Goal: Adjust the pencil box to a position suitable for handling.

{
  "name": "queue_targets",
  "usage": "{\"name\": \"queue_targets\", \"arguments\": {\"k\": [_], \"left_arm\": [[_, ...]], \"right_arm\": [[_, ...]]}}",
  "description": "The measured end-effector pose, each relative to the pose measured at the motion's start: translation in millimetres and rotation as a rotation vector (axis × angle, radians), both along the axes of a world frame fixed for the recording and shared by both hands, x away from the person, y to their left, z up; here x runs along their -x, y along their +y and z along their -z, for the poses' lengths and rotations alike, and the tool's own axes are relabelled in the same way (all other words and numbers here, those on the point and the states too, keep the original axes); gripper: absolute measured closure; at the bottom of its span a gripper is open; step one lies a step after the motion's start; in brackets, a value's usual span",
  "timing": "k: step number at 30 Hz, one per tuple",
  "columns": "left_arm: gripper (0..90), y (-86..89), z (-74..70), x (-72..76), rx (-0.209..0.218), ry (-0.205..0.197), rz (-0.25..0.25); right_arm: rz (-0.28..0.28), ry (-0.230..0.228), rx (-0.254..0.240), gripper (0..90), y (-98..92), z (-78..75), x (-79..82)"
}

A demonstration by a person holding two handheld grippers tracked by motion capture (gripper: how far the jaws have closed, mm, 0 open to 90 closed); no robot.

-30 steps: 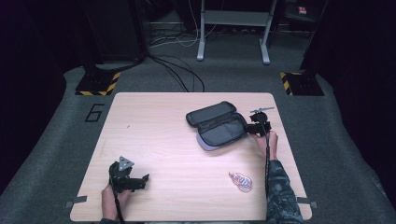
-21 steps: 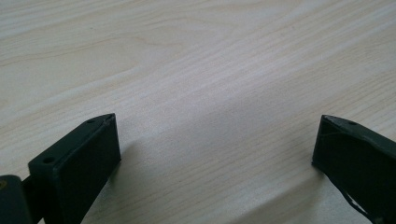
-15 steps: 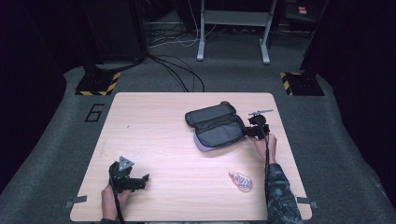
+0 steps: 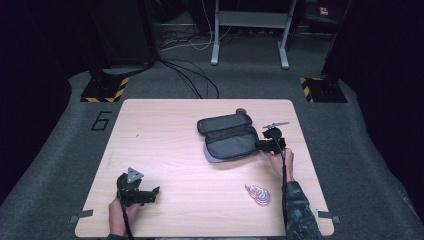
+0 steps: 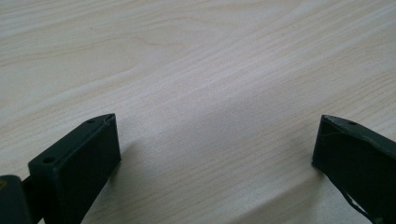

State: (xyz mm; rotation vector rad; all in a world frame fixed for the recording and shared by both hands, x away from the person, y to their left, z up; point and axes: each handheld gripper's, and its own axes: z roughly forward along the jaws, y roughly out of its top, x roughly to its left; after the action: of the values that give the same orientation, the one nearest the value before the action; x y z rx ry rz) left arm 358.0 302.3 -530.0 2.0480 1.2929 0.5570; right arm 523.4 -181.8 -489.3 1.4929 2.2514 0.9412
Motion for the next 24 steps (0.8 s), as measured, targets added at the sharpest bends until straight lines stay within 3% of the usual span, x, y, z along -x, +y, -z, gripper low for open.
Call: {"name": "queue_targets", "arguments": {"k": [7, 24], "left_arm": [[0.8, 0.0, 0.0, 0.0, 0.0, 0.0, 0.0], [0.8, 0.0, 0.0, 0.0, 0.0, 0.0, 0.0]], "right_arm": [[-0.03, -0.004, 0.023, 70.2, 11.9, -1.4, 10.6], [-0.082, -0.007, 0.023, 68.7, 32.9, 0.1, 31.8]]}}
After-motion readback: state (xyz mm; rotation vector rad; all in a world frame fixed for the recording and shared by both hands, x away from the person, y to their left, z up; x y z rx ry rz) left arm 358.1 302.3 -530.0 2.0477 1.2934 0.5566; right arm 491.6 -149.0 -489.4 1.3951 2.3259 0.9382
